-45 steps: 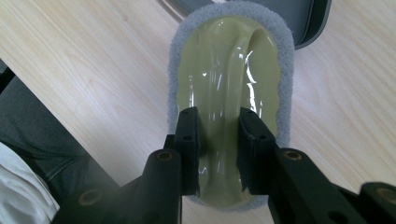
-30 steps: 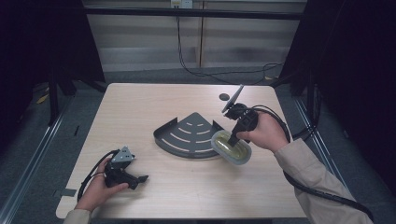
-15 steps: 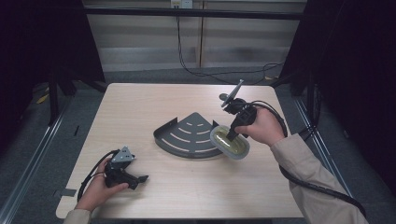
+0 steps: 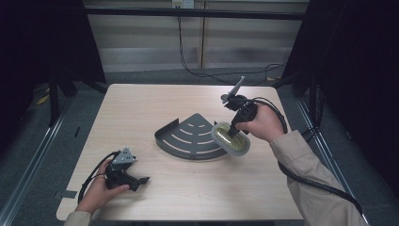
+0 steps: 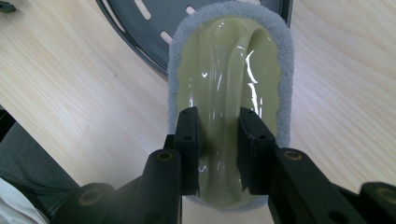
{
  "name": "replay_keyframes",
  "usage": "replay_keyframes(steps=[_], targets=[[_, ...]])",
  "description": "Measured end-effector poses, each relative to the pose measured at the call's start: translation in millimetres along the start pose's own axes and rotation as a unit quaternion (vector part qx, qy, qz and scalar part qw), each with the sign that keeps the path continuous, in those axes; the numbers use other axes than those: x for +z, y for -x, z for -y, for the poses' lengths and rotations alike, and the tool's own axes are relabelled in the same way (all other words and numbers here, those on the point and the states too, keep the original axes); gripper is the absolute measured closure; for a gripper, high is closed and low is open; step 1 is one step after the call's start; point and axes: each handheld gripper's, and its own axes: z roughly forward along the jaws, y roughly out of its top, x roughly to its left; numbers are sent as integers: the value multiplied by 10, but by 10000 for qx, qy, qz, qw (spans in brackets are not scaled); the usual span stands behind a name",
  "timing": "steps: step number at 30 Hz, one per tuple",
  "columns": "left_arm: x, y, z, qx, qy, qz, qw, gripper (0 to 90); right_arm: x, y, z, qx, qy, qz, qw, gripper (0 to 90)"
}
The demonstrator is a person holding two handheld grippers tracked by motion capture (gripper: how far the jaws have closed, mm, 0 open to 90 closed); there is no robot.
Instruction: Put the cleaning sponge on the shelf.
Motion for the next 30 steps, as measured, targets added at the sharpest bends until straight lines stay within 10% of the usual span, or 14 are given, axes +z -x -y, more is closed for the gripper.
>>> replay_keyframes(steps=[30], targets=[[-1, 1, -1, -2, -7, 6, 10000, 1, 56, 94, -330, 24, 66, 196, 9998, 718]])
